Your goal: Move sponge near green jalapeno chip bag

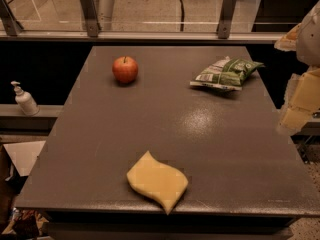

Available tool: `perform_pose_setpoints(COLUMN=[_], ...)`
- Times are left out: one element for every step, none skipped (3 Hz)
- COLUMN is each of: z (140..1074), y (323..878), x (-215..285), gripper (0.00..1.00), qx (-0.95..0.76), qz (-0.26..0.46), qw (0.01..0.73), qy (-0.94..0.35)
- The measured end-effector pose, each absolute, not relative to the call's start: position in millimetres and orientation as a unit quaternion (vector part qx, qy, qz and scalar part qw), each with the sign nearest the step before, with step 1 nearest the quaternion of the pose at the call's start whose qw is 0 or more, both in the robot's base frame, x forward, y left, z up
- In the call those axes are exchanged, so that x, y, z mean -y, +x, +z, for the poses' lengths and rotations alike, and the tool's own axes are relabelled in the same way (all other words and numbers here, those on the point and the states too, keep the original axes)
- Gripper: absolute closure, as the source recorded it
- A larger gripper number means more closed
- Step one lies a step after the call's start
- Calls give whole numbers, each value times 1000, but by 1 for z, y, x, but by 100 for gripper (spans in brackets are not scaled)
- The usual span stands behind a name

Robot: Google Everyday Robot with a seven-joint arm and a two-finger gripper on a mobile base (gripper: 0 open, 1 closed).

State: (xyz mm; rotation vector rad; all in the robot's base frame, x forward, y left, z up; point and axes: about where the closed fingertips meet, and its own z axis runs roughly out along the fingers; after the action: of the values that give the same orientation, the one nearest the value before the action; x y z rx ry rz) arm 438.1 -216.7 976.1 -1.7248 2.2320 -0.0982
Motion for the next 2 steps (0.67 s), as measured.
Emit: perform_pose_setpoints(z=[976,972], y=[438,439], x=[217,213], gripper=[0,0], qx=[-781,-782], qz=[-34,-29], qw=[159,162], qy=[-603,-602])
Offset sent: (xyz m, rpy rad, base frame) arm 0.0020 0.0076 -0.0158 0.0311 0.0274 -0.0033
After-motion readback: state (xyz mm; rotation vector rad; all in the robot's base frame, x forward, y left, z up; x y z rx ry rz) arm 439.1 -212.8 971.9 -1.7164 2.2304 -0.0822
